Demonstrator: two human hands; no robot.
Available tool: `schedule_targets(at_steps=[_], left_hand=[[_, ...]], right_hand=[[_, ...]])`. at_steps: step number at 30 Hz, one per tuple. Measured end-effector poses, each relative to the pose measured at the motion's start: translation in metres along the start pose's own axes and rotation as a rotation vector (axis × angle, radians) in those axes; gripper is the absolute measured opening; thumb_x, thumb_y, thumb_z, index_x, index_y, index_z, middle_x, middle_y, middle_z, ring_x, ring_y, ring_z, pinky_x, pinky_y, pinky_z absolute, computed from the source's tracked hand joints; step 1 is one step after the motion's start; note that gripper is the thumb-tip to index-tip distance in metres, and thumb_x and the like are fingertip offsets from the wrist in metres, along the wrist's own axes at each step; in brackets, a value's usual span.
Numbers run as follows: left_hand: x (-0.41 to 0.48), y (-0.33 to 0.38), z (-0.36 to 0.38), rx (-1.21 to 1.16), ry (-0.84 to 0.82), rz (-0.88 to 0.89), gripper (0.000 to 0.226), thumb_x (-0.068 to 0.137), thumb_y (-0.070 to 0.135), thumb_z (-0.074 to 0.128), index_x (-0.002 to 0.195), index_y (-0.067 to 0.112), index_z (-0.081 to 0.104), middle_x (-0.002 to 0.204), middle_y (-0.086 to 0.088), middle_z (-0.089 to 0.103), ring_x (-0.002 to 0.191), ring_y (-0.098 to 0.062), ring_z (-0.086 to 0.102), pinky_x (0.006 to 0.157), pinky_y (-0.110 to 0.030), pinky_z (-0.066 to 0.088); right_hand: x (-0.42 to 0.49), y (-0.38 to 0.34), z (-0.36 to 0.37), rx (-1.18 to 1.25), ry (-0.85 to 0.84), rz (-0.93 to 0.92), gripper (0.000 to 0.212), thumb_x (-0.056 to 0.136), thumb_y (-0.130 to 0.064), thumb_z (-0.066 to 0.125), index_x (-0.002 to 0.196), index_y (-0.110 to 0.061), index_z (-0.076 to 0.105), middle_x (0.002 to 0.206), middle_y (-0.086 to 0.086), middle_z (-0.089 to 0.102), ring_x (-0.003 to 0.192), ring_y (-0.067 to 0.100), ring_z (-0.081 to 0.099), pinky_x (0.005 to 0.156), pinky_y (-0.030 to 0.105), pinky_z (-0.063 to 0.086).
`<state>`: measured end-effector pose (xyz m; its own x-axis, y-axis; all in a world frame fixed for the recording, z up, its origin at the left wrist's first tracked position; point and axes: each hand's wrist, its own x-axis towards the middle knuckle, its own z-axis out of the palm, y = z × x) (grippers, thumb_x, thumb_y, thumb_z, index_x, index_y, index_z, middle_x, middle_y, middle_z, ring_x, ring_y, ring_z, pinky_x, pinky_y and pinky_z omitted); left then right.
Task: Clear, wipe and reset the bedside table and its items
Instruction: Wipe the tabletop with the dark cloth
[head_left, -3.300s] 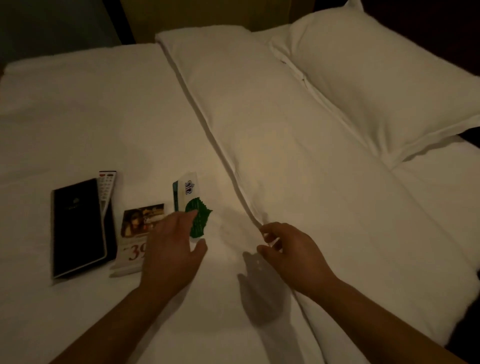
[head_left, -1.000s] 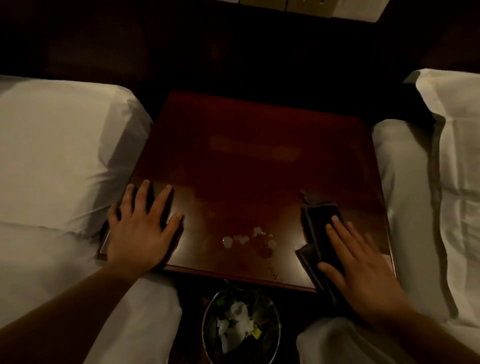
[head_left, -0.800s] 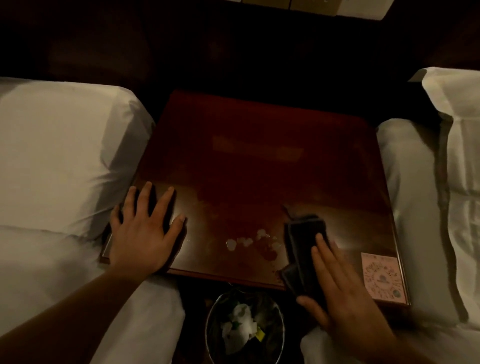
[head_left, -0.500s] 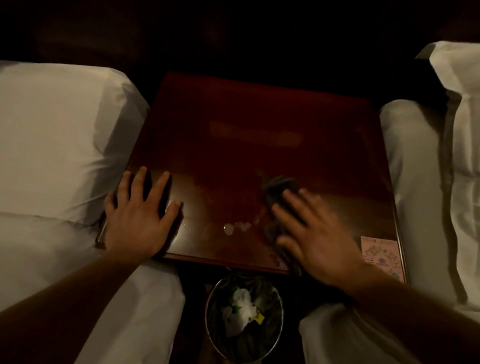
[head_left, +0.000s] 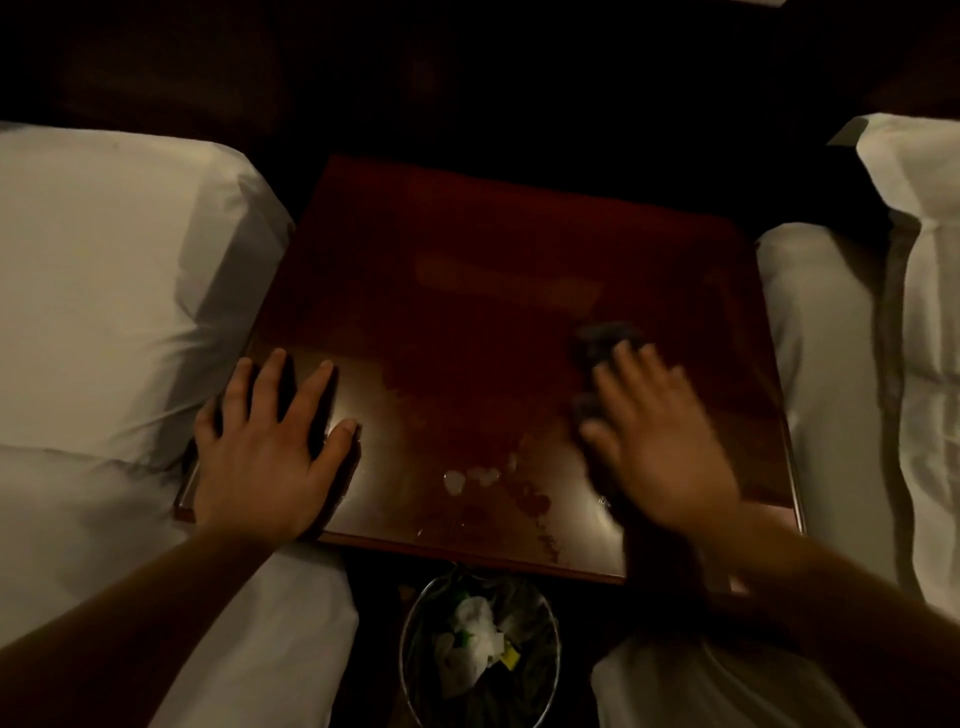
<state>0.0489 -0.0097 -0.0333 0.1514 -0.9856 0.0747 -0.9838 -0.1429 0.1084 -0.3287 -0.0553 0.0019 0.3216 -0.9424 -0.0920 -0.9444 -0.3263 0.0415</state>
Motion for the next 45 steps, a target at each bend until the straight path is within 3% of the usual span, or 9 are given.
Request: schedule_targets(at_steps=[3,5,10,12,17,22,29,40,45], left_hand=[[-0.001,0.000,0.001,0.008,-0.004,0.001,0.063,0.093,0.071,0.026,0.150,0.045,0.028,0.161,-0.005,0.027,0.150,-0.032,0.019,0.109,-0.064,0.028],[-0.001,0.002,0.000,0.007,-0.010,-0.007,0.063,0.093,0.070,0.027,0.150,0.044,0.028,0.161,-0.005,0.027,0.150,-0.032,0.019,0.110,-0.064,0.028],[-0.004,0.006,-0.006,-0.010,-0.028,-0.022,0.064,0.092,0.070,0.026,0.151,0.044,0.028,0.163,-0.006,0.026,0.151,-0.032,0.017,0.112,-0.062,0.024],[-0.002,0.006,-0.007,-0.014,-0.027,-0.012,0.064,0.093,0.071,0.025,0.151,0.044,0.027,0.163,-0.006,0.025,0.151,-0.032,0.017,0.111,-0.062,0.024],[0.000,0.007,-0.008,-0.006,-0.054,-0.012,0.063,0.093,0.069,0.028,0.151,0.042,0.029,0.163,-0.007,0.026,0.151,-0.033,0.017,0.111,-0.062,0.024],[-0.001,0.006,-0.010,-0.010,-0.045,-0.015,0.064,0.093,0.069,0.026,0.151,0.043,0.029,0.163,-0.007,0.026,0.151,-0.033,0.017,0.112,-0.062,0.024],[-0.002,0.007,-0.013,-0.008,-0.032,0.015,0.064,0.093,0.065,0.031,0.151,0.037,0.032,0.161,-0.012,0.029,0.151,-0.037,0.018,0.117,-0.063,0.019],[0.000,0.006,-0.011,-0.014,-0.003,0.027,0.064,0.095,0.065,0.029,0.152,0.037,0.032,0.161,-0.013,0.029,0.150,-0.038,0.019,0.120,-0.059,0.016],[-0.003,0.007,-0.005,-0.022,0.010,0.033,0.063,0.095,0.067,0.027,0.151,0.039,0.030,0.160,-0.012,0.030,0.150,-0.037,0.020,0.120,-0.059,0.017]], right_hand=[[0.057,0.039,-0.009,0.139,-0.006,0.394,0.071,0.097,-0.057,0.014,0.152,-0.013,0.024,0.162,0.017,0.011,0.149,0.035,0.004,0.120,0.052,0.010],[0.073,0.019,-0.011,0.167,0.024,0.391,0.065,0.100,-0.052,0.021,0.152,-0.012,0.027,0.162,0.016,0.013,0.149,0.035,0.006,0.119,0.052,0.012],[-0.005,-0.037,-0.006,0.090,-0.050,-0.336,0.057,0.102,-0.053,0.015,0.151,-0.026,0.028,0.163,0.003,0.015,0.151,0.024,0.005,0.120,0.048,0.011],[-0.022,-0.013,-0.003,0.018,-0.105,-0.445,0.056,0.101,-0.055,0.014,0.152,-0.032,0.024,0.164,0.000,0.010,0.151,0.023,0.004,0.120,0.046,0.007],[0.025,-0.018,-0.015,0.152,-0.027,0.212,0.067,0.096,-0.058,0.004,0.153,-0.027,0.023,0.163,0.007,0.007,0.150,0.028,0.000,0.121,0.047,0.006],[-0.035,-0.084,-0.004,0.111,-0.067,-0.189,0.059,0.100,-0.057,0.013,0.152,-0.030,0.022,0.164,0.005,0.008,0.151,0.027,0.000,0.119,0.052,0.013],[-0.004,-0.051,-0.015,0.171,-0.043,0.242,0.056,0.103,-0.043,0.019,0.153,-0.019,0.025,0.163,0.009,0.008,0.150,0.028,-0.001,0.122,0.046,0.006],[-0.028,-0.119,0.002,0.196,0.085,-0.272,0.050,0.101,-0.039,0.033,0.145,-0.018,0.040,0.158,0.008,0.028,0.149,0.026,0.016,0.119,0.047,0.020],[0.031,-0.043,-0.016,0.019,0.179,0.121,0.038,0.099,-0.023,0.046,0.130,-0.006,0.059,0.136,0.024,0.054,0.123,0.045,0.046,0.097,0.050,0.039]])
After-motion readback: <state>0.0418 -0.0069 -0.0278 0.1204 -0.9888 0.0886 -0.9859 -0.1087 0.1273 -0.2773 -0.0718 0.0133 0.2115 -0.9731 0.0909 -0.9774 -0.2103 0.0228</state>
